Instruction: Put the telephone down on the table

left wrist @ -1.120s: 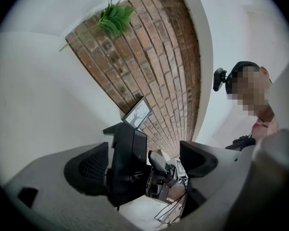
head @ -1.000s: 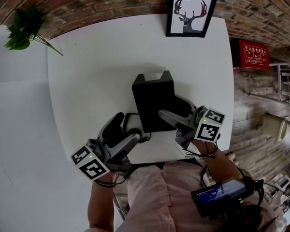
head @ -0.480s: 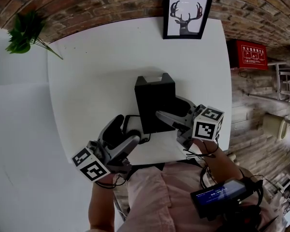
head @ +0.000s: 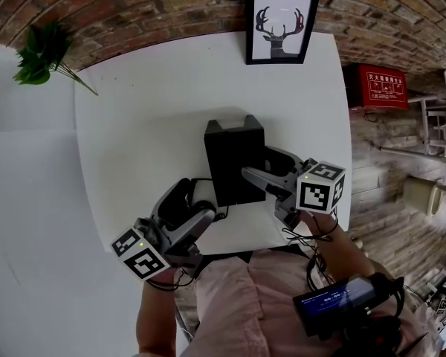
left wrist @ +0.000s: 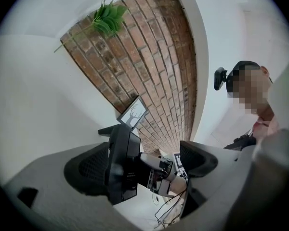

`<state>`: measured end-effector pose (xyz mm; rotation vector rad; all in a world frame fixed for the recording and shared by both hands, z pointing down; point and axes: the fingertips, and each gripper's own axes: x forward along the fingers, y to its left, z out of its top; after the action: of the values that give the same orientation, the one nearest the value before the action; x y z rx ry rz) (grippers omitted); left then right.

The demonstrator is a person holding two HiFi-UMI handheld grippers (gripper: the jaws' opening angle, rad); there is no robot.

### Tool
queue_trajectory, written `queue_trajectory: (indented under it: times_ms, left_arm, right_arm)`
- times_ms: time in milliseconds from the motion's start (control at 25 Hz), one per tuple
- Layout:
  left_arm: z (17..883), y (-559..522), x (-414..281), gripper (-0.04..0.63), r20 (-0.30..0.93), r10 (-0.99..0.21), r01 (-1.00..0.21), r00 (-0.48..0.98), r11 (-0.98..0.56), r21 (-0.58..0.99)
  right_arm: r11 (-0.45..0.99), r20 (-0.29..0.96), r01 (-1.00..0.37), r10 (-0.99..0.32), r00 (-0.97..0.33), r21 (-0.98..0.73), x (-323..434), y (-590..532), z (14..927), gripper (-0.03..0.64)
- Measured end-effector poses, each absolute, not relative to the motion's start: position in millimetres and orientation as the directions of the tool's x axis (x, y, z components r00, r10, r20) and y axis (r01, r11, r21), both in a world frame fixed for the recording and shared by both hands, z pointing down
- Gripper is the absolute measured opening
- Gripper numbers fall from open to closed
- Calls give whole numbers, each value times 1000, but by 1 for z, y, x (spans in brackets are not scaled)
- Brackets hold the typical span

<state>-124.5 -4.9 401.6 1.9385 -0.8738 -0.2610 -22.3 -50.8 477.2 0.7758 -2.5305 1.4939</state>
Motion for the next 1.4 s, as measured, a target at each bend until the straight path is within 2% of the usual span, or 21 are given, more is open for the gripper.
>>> queue_trajectory:
  times_ms: [320,440,680,880,1080,1240,1400]
  left_arm:
    - [380,-1,-110,464,157,-694,-502,703,-328,800]
    - [363,0,-107,412,149,-732,-556,665,-351,754]
    - [313,-5,-108,199,87,-847,-698,524,-370,613]
    - [268,-6,-110,11,36,-921,-841,387,-337,423]
    - [232,-8,-100,0,2,-954,-929,301,-292,226]
    - [221,-6,-84,0,-8,-963,-956,269,-268,119]
    - [221,-6,-70,0,2,-965,-961,261,-260,96]
  right_arm:
    - [435,334,-510,-421,-844,-742,-3,-50,451,356]
    - [497,315,-528,-451,-835,-689,2,-49,423,339]
    - [606,249,-598,-563,-788,-525,16,-51,355,220]
    - [650,203,-654,-632,-748,-387,26,-47,311,134]
    - [667,161,-691,-677,-718,-279,35,-39,281,25]
    - [685,146,-698,-684,-714,-209,41,-30,270,6]
    - [692,132,-699,-687,-714,-180,48,-26,265,6]
